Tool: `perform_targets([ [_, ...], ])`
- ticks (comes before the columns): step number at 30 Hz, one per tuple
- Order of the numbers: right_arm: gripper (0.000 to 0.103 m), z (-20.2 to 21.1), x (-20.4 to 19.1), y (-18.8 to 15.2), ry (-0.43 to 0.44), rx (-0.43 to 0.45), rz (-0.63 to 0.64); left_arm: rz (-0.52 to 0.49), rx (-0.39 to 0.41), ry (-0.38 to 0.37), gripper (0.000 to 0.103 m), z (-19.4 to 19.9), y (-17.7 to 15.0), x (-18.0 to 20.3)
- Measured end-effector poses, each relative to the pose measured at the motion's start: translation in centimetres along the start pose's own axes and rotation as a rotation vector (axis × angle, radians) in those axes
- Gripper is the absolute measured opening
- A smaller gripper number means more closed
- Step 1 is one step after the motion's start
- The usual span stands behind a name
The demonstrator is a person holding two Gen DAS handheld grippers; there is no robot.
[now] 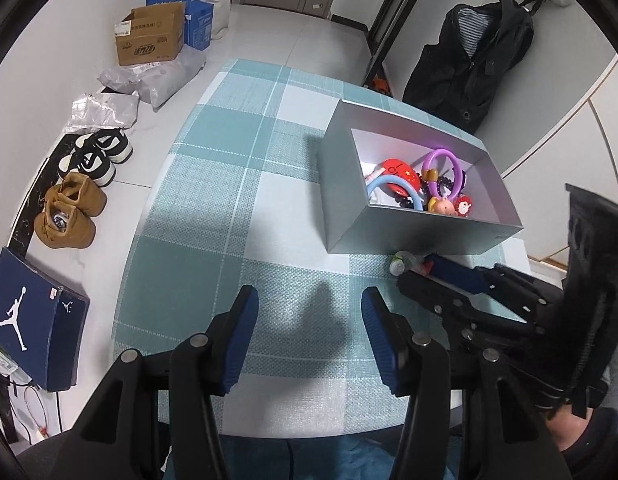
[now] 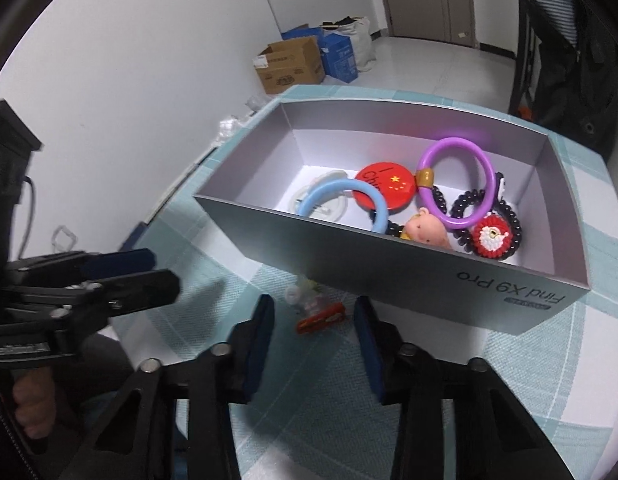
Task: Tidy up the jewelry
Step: 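Raise both open tools away from the box, then lower the right tool onto the small red charm and grasp it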
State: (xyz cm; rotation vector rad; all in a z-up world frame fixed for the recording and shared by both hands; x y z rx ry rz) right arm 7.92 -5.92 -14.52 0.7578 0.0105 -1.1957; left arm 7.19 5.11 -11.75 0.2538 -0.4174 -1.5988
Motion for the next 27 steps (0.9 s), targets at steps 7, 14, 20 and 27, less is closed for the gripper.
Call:
perform_targets([
  [7, 0.022, 0.5, 0.2, 0.1, 0.011, 0.008, -0.013, -0.010, -0.003, 0.005, 0.048, -0.3, 0.0, 0.2],
  [14, 0.022, 2.4, 0.3, 0.3, 0.032, 0.057, -0.031, -0.022, -0.009, -0.015, 0.048, -0.3, -0.2, 0.7],
  [20, 0.022, 3.5, 0.4, 0.0, 0.063, 0.078, -0.046, -0.062, -0.014, -0.030, 0.048, -0.4, -0.6, 2.0],
  [27, 0.023, 2.2, 1.6, -2.4, 0.067, -0.043, -0.077, -0.104, -0.032, -0.010, 0.048, -0.9, -1.1, 3.0],
])
Point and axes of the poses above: each gripper's, at about its wrist camera, not at the fingertips, and z roughly against the way its jaws point, x to its right, y to its top, the point moved 6 cm from there along -z, roughly the way its jaws point, and after that the axes turned 12 degrees about y, right-handed, at the moved point
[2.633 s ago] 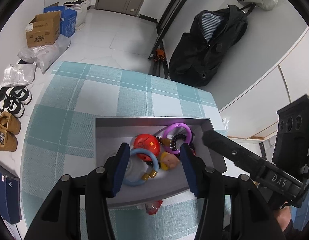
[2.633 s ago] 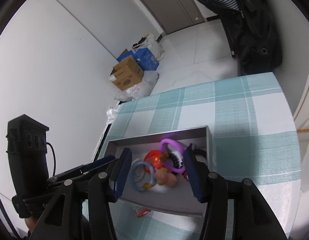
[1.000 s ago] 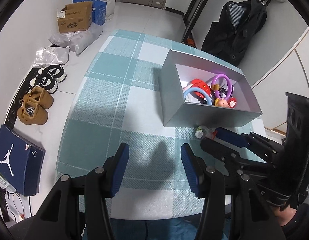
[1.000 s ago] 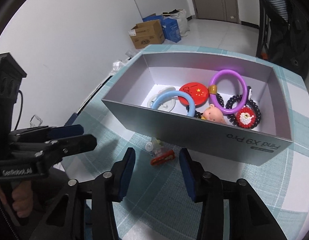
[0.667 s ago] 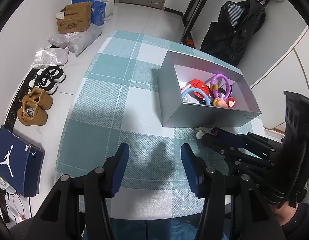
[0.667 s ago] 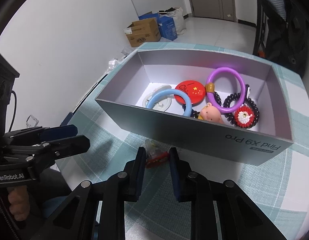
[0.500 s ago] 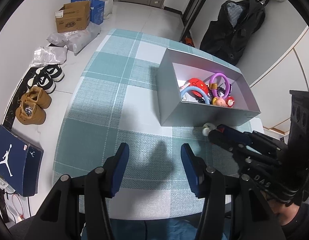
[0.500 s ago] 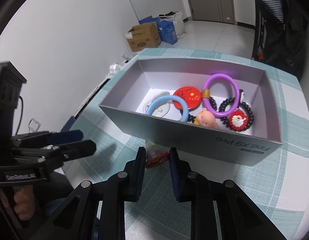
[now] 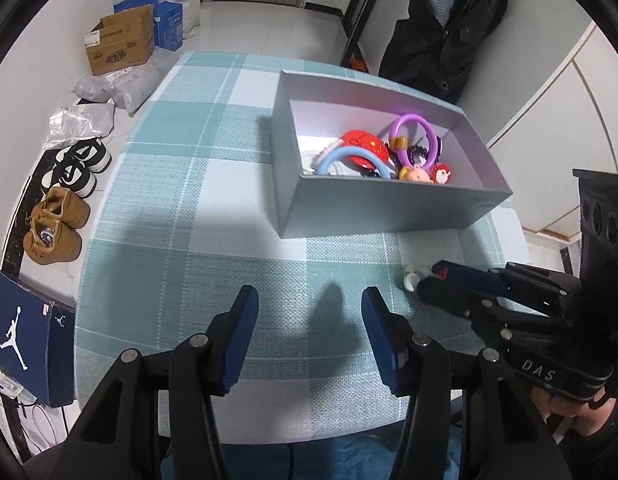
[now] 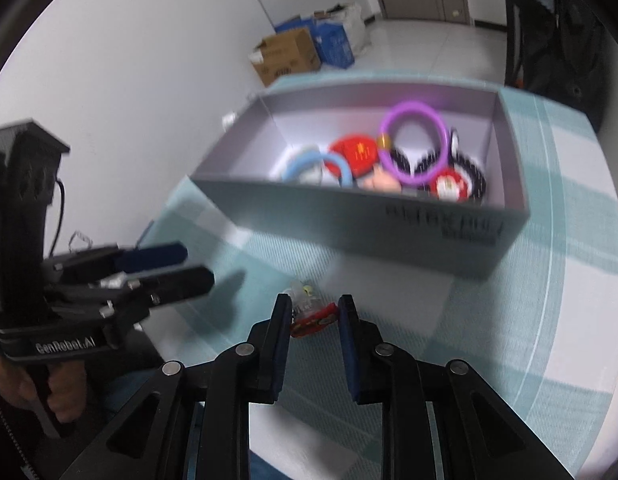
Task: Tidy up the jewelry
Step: 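Lower the right tool onto the small red charm and grasp it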
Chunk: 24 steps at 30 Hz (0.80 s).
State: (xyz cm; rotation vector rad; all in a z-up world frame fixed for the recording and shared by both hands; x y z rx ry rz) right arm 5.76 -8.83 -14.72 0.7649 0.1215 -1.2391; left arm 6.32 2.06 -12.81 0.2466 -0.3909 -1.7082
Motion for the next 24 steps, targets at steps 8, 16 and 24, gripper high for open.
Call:
perform_targets([
  [8, 0.025, 1.5, 0.9, -1.2, 0.013, 0.001, -0.027, -0.024, -0.018, 0.002, 0.048, -0.5, -0.2, 1.0],
  [16, 0.022, 2.4, 1.6, -1.5, 0.052, 0.007, -0.069, -0.030, -0.026, 0.000, 0.048, -0.6, -0.4, 1.3],
  [24, 0.021, 4.3, 2.1, -1.2, 0.052, 0.068, -0.093, -0.100, 0.019, -0.031, 0.048, 0.1, -0.2, 3.5],
])
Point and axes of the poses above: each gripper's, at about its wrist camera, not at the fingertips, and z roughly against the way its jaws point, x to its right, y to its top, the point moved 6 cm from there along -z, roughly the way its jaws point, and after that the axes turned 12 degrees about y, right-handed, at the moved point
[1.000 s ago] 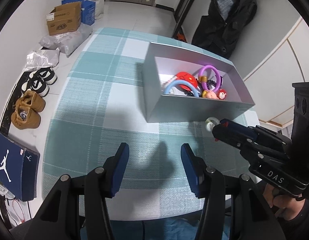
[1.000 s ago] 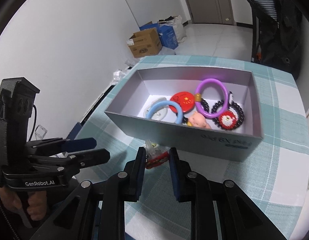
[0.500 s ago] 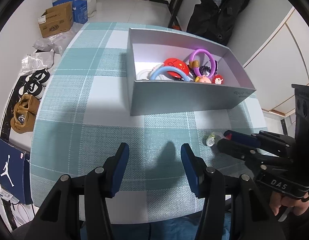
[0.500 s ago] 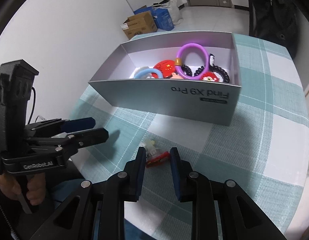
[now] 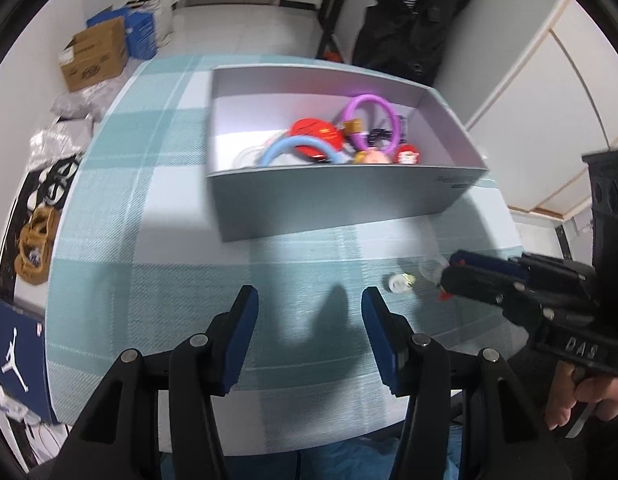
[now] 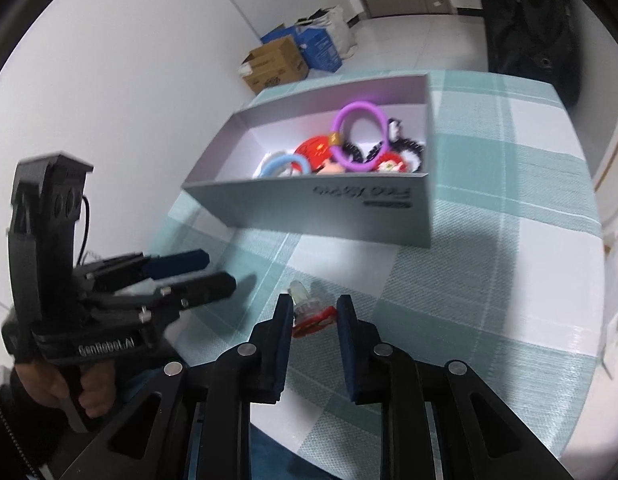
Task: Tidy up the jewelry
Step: 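Lower the right tool onto the small red charm and grasp it, then carry the small red charm into the white box with the right tool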
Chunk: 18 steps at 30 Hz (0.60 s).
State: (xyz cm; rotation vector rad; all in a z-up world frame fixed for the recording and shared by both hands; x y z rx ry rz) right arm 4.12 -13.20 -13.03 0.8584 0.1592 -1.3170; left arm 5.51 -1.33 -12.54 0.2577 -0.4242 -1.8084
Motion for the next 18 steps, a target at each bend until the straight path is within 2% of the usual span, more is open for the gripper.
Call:
perform_targets([
  [6, 0.021, 2.0, 0.5, 0.6, 0.010, 0.061, -0.039, -0.113, 0.032, -0.014, 0.048, 0.3, -0.1, 3.5],
  [10, 0.021, 3.4, 1.0, 0.8, 0.008, 0.093, -0.054, -0.188, 0.038, 0.024, 0.048, -0.6, 0.2, 5.4],
  [15, 0.021, 5.2, 1.9, 1.3, 0.010, 0.137, -0.080, -0.236, 0.035, 0.079, 0.048, -1.8, 0.4, 6.3],
  [18, 0.021, 6.0, 2.6, 1.5, 0.017, 0.161, -0.103, -0.240, 0.041, 0.078, 0.046, -1.5, 0.4, 6.3],
])
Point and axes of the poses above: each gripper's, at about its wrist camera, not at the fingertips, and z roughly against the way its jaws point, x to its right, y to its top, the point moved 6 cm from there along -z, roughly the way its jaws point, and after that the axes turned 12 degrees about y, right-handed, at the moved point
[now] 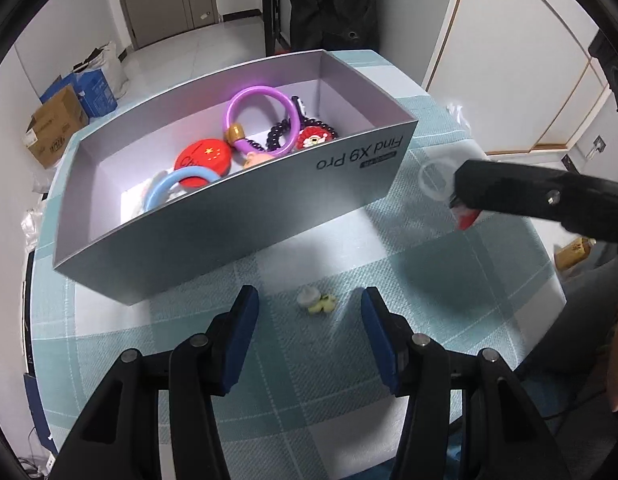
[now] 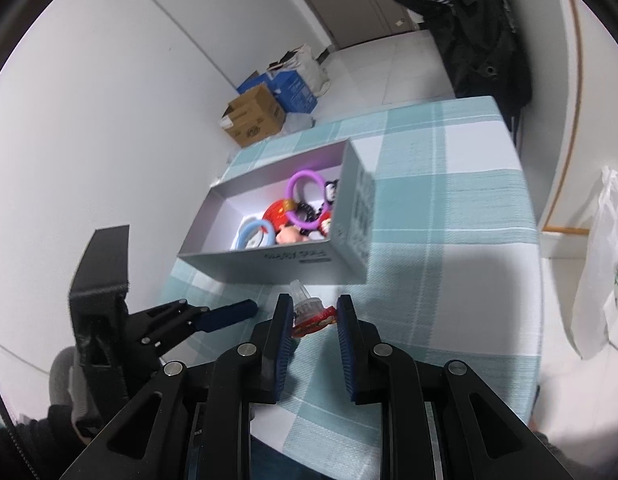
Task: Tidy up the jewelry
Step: 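Carry the small red charm into the white box with the right tool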
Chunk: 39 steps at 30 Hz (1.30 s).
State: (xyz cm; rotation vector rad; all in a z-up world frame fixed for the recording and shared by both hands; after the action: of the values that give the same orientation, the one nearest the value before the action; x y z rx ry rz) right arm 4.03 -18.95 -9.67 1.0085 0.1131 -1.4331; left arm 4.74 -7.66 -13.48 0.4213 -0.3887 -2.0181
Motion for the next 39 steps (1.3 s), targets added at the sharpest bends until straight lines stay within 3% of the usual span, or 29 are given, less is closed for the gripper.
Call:
perform_targets([
  [5, 0.021, 1.4, 0.6, 0.3, 0.017, 0.034, -0.031, -0.021, 0.004, -0.006, 0.014, 0.5, -0.3, -0.2],
  [13, 0.021, 2.0, 0.1, 1.3, 0.049, 0.076, -0.035, 0.042, -0.006, -0.072, 0.013, 1.0, -0.2, -1.1],
  [22, 0.021, 1.8, -1.0, 2.6, 0.073, 0.107, -0.023, 0.097, 0.081, -0.127, 0.013, 3.9, 1.5, -1.6],
  [31, 0.021, 1.2, -2.4, 3.8, 0.100, 0.126, -0.009, 0.144, 0.173, -0.147, 0.013, 5.8, 3.8, -2.7],
  [39, 0.021, -0.5, -3.1, 5.5, 0.127, 0.140, 0.014, 0.220, 0.166, -0.130, 0.013, 4.5, 5.2, -5.1],
])
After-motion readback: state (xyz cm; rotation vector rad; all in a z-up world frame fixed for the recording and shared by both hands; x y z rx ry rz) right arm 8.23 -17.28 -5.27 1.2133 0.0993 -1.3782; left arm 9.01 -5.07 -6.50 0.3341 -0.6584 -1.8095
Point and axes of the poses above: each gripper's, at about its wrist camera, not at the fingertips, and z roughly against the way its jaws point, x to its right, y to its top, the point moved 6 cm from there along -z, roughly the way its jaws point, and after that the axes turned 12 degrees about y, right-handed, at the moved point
